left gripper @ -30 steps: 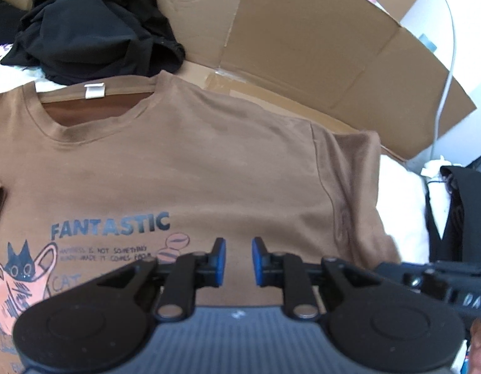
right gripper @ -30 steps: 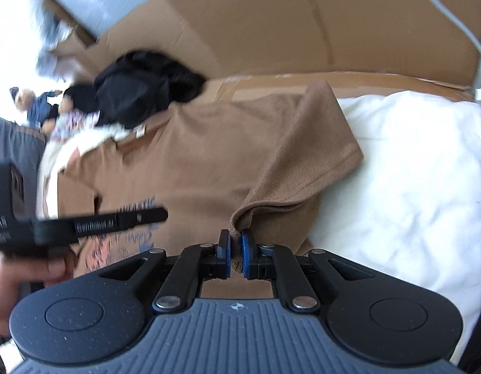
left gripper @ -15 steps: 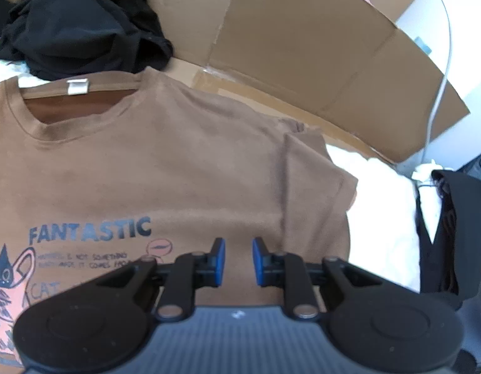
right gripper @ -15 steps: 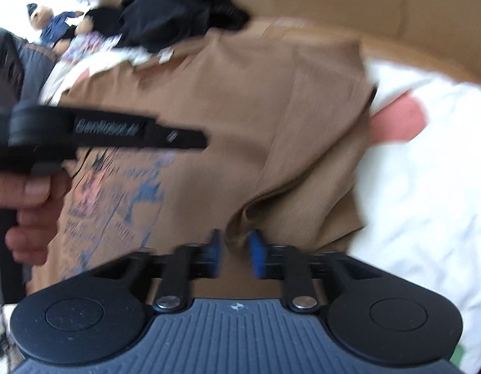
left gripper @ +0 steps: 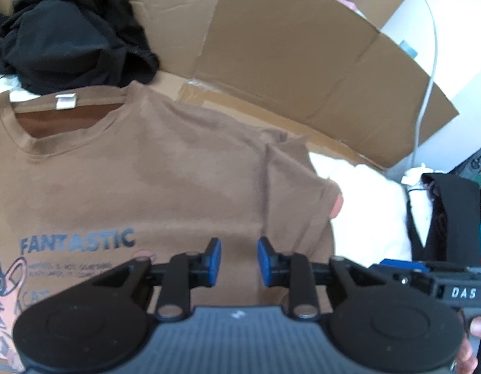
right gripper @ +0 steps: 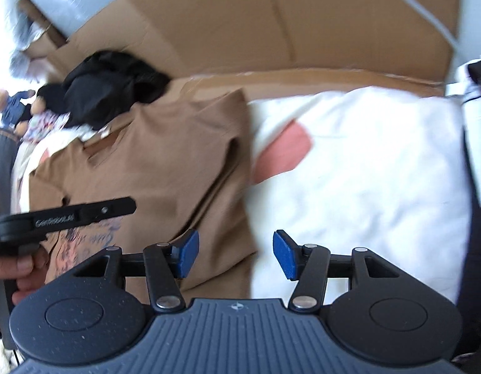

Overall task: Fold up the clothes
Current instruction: 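Fold the gripped side and sleeve over the shirt body with the right gripper while the left gripper releases, then move the left gripper to the folded sleeve edge and pinch it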

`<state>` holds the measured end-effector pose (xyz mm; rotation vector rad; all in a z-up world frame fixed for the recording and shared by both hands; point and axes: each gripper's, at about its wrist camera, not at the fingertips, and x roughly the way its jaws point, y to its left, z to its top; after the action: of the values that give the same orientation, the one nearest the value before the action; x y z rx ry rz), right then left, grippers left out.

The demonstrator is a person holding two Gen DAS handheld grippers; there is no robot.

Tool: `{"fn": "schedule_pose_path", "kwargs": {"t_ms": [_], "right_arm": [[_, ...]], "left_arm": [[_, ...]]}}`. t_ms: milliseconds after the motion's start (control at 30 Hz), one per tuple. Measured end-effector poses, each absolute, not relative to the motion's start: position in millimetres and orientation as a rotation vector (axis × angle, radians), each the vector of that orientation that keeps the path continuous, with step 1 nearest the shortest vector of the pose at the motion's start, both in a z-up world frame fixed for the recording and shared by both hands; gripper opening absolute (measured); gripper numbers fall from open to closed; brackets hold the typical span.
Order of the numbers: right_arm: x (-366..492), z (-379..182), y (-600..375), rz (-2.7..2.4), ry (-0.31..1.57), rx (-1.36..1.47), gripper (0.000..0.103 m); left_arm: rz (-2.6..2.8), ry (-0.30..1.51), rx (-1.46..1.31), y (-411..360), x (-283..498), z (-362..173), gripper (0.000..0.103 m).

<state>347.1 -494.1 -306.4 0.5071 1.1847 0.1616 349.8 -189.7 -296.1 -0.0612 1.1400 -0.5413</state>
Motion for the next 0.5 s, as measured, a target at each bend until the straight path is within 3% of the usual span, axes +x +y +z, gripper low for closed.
{"fn": "schedule_pose_path", "kwargs": {"t_ms": [267, 500], "right_arm": [[346.9, -306.7, -510.4, 0.136, 1.196, 0.478, 0.058], [342.4, -311.8, -518.0, 0.129, 1.214, 0.472, 0.058]], "left_arm": [[-0.577, 1.087, -0.054, -232.1, 358.6, -293.9, 0.052], [-0.582, 1.05, -0.061, -269.4, 359.2, -301.2, 0.051]]}}
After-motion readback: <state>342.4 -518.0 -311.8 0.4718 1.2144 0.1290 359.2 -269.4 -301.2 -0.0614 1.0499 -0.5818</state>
